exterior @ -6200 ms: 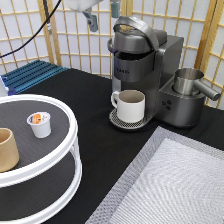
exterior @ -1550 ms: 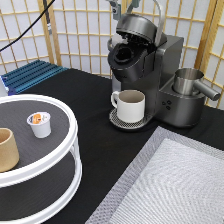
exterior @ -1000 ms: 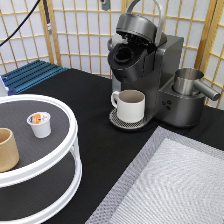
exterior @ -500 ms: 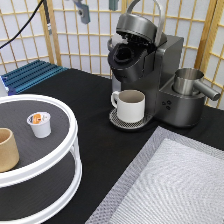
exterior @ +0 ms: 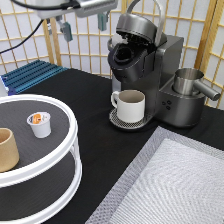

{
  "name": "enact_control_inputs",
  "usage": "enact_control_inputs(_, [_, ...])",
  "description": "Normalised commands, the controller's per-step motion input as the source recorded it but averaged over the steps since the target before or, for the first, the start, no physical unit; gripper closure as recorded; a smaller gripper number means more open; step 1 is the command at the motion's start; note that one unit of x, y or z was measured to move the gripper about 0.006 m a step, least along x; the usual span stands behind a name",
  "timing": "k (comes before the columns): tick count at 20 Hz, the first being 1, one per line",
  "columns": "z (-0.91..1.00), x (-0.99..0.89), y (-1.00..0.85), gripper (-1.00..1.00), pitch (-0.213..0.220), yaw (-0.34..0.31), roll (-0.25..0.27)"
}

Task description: Make coffee

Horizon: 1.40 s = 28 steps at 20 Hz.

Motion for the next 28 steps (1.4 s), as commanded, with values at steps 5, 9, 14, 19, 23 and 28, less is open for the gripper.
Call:
enact_control_inputs(5, [-0.56,-0.24,-0.42,-1.00,-0.224,-0.220,-0.097])
enact_control_inputs(9, [-0.19,-0.12,-0.23,-1.00,-0.094,-0.236,-0.164])
enact_control_inputs(14, [0.03,-0.04,-0.07,-1.00,0.003,-0.296,-0.155])
enact_control_inputs(19, [0.11,0.00,0.00,-1.00,0.018,-0.330,-0.161])
enact_control_inputs(23, [0.00,-0.02,-0.04,-1.00,-0.016,-0.305,-0.155])
enact_control_inputs(28, [-0.04,-0.58,-0.07,-1.00,-0.067,-0.124,-0.139])
